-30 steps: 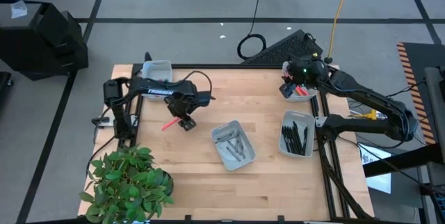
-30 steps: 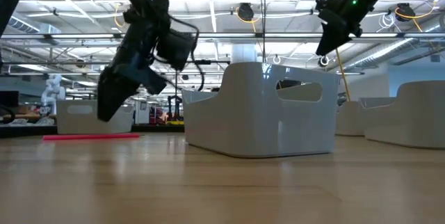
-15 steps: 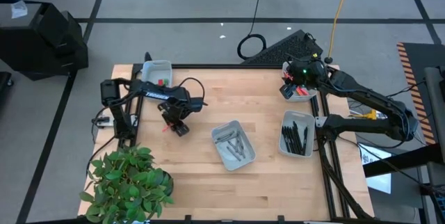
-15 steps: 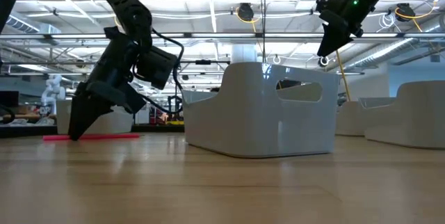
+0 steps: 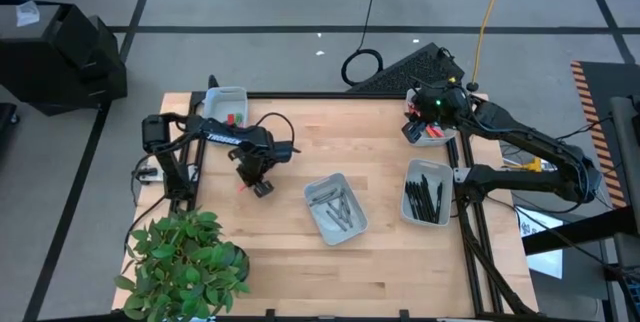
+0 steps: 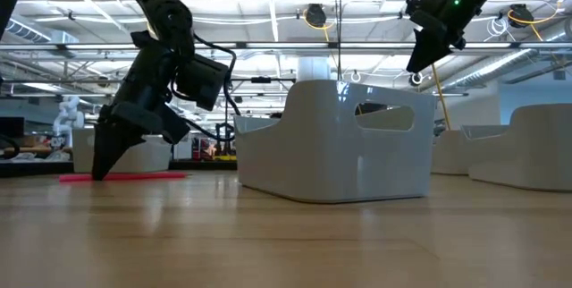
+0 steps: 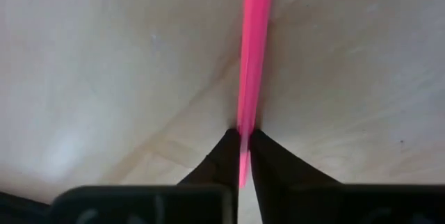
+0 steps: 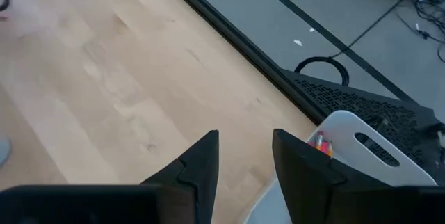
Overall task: Sort crayons/erasers/pens/pencils in bins
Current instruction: Put the pink pencil into the top right gray bin
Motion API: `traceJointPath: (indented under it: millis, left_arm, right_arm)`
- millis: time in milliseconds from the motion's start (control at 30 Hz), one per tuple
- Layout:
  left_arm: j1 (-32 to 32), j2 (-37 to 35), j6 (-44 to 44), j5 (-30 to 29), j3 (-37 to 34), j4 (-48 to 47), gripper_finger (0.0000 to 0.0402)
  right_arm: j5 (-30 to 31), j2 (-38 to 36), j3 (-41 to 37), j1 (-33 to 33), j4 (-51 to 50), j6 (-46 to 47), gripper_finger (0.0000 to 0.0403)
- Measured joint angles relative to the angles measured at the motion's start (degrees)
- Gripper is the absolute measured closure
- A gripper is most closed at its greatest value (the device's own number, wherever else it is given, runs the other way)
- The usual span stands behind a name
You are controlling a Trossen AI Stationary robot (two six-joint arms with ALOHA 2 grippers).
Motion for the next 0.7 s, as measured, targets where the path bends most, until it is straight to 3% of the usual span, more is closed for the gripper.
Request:
traceJointPath:
  millis: [133,233,433,700]
  left_arm:
    - [0.0,-1.9,0.3,-3.4,1.6,1.4,0.0355]
    - [0.3,-3.3,-0.4,-8.5,3.0,8.2,0.0354]
    - [0.3,-3.3,-1.9,-6.1,3.2,18.0,0.0374]
    - [0.3,-3.0,-4.2,-5.6,3.2,20.4,0.0371]
  right_arm:
    - [-1.0,0.0,0.0,0.0,0.7,-0.2,0.0273]
    - [-1.0,0.0,0.0,0.0,1.5,-0.1,0.0273]
    - [-1.1,0.0,0.0,0.0,1.5,1.2,0.0273]
    - [-1.2,0.0,0.0,0.2,1.1,3.2,0.0273]
